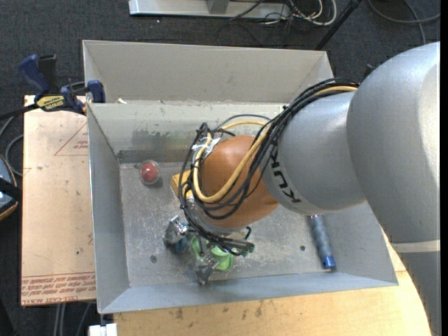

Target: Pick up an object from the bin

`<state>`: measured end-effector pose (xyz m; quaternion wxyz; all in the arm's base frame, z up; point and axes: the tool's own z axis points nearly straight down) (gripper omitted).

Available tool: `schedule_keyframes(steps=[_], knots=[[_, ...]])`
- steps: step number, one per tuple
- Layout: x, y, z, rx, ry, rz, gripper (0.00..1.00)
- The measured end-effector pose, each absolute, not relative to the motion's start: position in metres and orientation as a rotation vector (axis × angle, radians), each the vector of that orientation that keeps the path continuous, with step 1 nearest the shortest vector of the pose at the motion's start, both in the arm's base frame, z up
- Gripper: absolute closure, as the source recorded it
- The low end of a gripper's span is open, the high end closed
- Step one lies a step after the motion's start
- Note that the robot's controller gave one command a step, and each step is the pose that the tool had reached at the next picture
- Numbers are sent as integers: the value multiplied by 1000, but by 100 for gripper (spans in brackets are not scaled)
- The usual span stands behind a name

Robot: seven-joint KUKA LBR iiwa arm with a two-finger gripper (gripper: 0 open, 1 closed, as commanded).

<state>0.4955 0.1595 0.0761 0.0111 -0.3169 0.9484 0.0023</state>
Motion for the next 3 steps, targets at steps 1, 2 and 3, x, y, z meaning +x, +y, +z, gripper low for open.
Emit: schedule_keyframes(steps=[1,2,3], knots=[[541,98,85,-1150,2917,-6,0],[546,52,77,-1405,2791,7,0],[546,53,76,-1406,2791,6,0]])
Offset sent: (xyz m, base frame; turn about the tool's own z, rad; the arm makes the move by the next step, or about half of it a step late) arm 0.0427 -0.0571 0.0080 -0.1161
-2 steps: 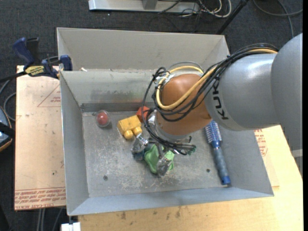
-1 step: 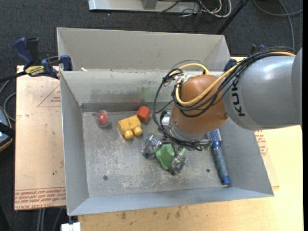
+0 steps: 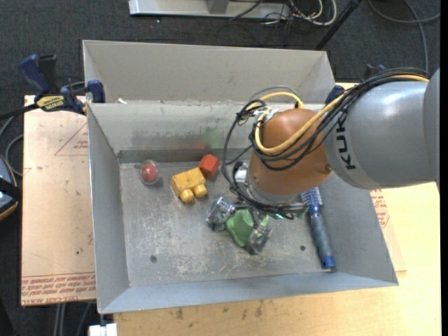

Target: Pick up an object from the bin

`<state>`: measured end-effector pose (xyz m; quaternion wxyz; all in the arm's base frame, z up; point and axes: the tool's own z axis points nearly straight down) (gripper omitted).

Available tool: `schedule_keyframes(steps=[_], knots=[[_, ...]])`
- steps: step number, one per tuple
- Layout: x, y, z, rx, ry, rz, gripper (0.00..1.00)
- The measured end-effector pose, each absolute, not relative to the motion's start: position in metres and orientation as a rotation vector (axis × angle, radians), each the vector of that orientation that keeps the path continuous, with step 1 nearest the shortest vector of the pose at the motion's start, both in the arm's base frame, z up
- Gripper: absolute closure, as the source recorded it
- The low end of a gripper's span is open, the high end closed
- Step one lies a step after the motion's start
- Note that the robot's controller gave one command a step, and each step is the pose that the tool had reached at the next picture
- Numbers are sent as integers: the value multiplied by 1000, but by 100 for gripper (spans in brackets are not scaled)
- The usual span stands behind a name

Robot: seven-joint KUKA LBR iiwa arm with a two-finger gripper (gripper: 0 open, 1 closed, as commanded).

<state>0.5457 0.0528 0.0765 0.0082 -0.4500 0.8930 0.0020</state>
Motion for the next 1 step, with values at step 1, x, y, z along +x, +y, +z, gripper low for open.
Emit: schedule_keyframes(steps=[1], knots=[[604,3,142,-958,2981,-4,0]])
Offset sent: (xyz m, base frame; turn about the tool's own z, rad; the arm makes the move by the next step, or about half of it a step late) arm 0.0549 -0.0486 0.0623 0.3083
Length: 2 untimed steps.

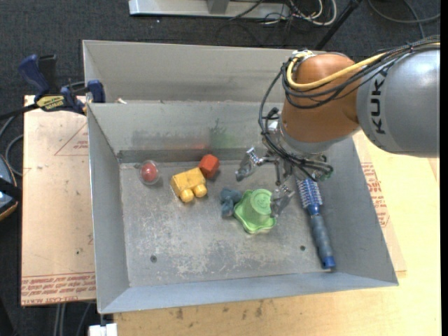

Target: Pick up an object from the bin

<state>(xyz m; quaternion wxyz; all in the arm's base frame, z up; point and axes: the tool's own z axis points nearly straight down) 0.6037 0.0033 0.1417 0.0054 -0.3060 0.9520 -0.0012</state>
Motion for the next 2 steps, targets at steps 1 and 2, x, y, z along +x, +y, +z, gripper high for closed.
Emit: schedule_keyframes(steps=[1,2], knots=[[603,-11,82,-1260,2880,3,0],[604,-10,84,-1258,2877,4,100]])
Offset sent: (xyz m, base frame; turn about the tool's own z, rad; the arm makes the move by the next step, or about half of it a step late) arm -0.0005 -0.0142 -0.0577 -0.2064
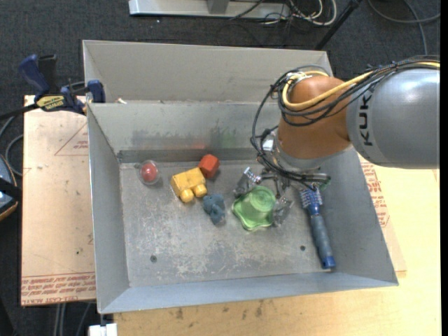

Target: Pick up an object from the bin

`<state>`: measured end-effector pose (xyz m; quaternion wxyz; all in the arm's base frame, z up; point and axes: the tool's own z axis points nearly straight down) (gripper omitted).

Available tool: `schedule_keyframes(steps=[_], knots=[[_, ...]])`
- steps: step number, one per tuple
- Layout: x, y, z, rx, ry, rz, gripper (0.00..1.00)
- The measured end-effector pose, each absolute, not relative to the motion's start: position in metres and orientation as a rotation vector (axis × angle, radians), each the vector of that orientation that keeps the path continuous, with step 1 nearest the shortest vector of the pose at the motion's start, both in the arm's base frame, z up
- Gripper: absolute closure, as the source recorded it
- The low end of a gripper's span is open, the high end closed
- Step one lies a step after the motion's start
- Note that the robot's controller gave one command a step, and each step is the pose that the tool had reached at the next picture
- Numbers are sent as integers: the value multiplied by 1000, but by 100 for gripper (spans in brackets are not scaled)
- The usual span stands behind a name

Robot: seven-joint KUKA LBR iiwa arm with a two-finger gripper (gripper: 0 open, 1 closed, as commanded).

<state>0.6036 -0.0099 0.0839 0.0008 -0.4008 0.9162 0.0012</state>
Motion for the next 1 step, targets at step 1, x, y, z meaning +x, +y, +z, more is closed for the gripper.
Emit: schedule_keyframes(steps=[1], knots=[[613,-4,245,-1636,2670,-6,100]])
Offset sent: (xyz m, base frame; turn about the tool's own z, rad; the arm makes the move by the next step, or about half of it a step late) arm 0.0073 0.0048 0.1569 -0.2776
